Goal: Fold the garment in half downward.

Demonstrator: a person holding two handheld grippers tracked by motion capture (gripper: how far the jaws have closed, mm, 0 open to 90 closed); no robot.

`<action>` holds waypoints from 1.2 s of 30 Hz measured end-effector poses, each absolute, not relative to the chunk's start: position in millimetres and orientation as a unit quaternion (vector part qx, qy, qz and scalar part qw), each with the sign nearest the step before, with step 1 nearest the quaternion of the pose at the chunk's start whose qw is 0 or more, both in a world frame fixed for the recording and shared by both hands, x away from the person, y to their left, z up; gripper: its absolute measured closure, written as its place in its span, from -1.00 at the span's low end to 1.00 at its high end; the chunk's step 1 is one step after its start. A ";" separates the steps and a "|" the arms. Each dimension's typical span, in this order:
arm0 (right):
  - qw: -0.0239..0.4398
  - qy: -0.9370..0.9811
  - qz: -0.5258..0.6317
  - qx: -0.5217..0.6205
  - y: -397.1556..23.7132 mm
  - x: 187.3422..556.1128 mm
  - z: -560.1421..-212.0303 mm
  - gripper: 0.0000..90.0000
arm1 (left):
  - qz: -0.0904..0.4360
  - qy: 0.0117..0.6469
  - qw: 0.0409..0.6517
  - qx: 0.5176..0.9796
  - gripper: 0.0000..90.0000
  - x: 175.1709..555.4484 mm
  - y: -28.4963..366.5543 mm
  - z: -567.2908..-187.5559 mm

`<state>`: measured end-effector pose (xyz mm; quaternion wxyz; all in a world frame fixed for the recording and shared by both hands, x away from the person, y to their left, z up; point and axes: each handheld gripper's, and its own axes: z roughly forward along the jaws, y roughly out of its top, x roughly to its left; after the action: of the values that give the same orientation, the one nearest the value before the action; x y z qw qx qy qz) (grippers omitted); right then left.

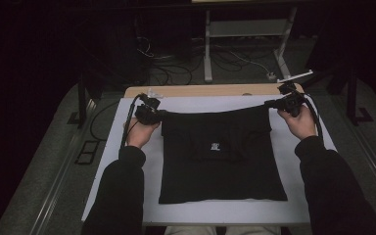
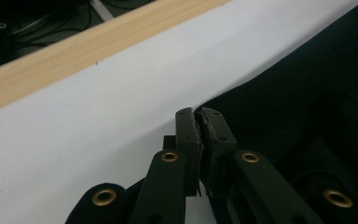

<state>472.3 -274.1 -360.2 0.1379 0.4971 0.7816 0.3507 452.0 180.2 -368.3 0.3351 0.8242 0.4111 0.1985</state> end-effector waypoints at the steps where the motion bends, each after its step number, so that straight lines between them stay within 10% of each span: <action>1: 0.138 0.781 0.351 0.498 -274.8 474.0 -359.2 0.95 | 0.200 0.409 0.336 0.824 0.89 454.0 180.1 -366.1; 36: 0.149 0.769 0.342 0.520 -273.5 494.4 -370.9 0.94 | 0.207 0.418 0.326 0.822 0.88 488.9 172.9 -370.6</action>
<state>494.4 -273.5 -370.9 0.1491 0.5199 0.7686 0.3417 488.9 172.9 -370.6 0.3262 0.8223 0.4177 0.2074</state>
